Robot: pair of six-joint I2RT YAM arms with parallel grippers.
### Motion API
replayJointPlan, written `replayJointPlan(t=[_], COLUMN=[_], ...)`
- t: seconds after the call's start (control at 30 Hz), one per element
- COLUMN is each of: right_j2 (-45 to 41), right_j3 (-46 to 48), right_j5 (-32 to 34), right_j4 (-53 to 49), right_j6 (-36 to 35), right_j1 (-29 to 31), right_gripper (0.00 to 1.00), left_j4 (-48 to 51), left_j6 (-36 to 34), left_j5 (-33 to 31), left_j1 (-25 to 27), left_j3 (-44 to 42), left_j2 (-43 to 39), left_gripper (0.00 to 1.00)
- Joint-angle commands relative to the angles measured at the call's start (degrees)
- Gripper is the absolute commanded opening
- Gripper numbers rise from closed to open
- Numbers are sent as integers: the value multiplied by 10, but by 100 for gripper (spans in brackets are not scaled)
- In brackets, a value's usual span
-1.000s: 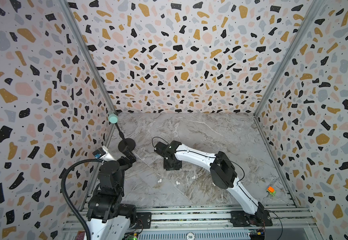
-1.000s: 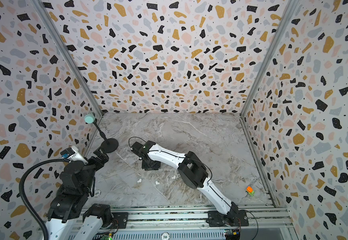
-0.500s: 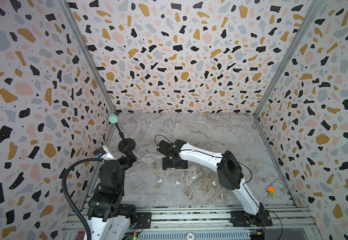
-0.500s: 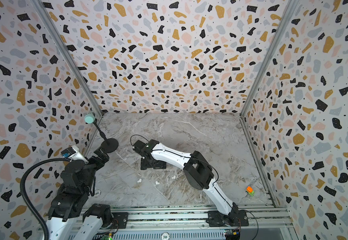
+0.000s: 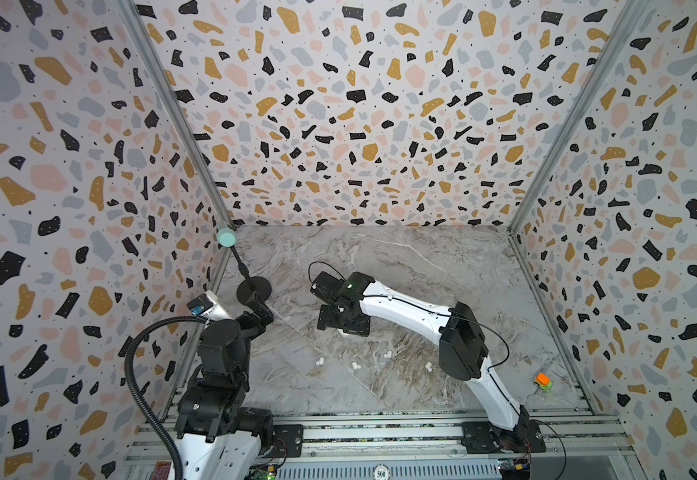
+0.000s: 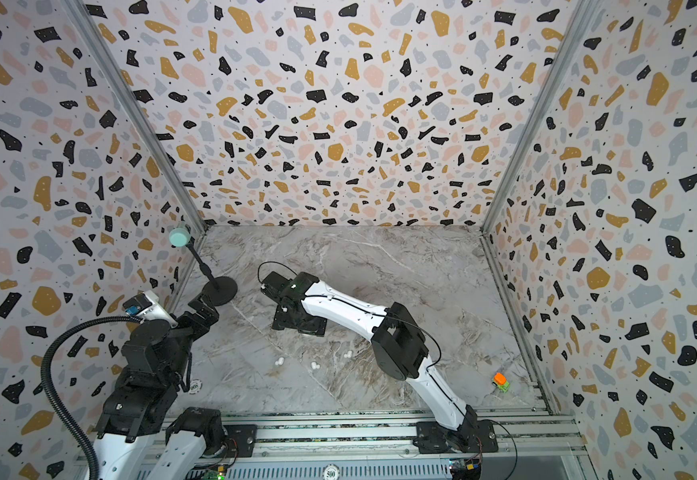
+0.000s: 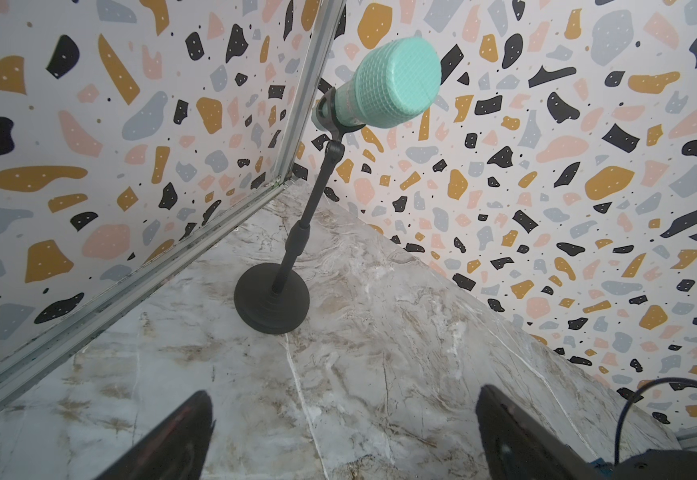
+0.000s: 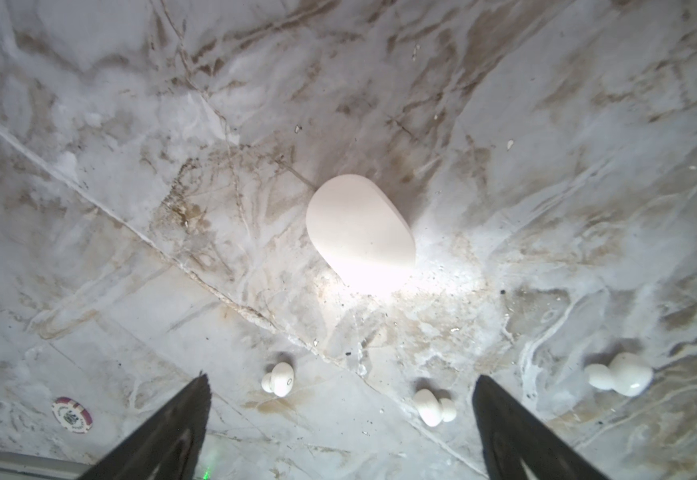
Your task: Insert the wireless bluetooth earbuds into the charging case
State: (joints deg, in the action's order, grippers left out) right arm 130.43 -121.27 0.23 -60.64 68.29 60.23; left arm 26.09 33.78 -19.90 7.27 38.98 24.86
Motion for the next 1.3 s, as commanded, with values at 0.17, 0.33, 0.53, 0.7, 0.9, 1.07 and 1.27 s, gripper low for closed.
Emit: replayJointPlan(t=[0.17,0.33,0.53,0.7,0.9,1.07,1.27], right_j2=[28,31,46,66,78,77,67], right_j3=[-30,-19,-20,-31,-34,-32,-23], right_j5=[-45,-67,-85,-95,-91,-69,-40], right_j4=[12,49,73,80,74,59,45], right_j6=[21,19,11,2,-3,-5,-7], right_j1=[1,13,17,16,7,0,-7], right_gripper=[99,99,99,99,99,99,99], left_j4=[-23,-22,-23,-23,-23,-23,-22], left_j6=[-1,-1,-1,-1,-1,-1,-1], left_j5=[5,5,7,7,6,6,6], left_j1=[2,2,2,2,2,2,2], left_j3=[-6,-6,-6,-6,-6,-6,-6], left_j2=[-3,-3,-2,0,3,5,4], left_gripper=[100,100,100,100,100,100,100])
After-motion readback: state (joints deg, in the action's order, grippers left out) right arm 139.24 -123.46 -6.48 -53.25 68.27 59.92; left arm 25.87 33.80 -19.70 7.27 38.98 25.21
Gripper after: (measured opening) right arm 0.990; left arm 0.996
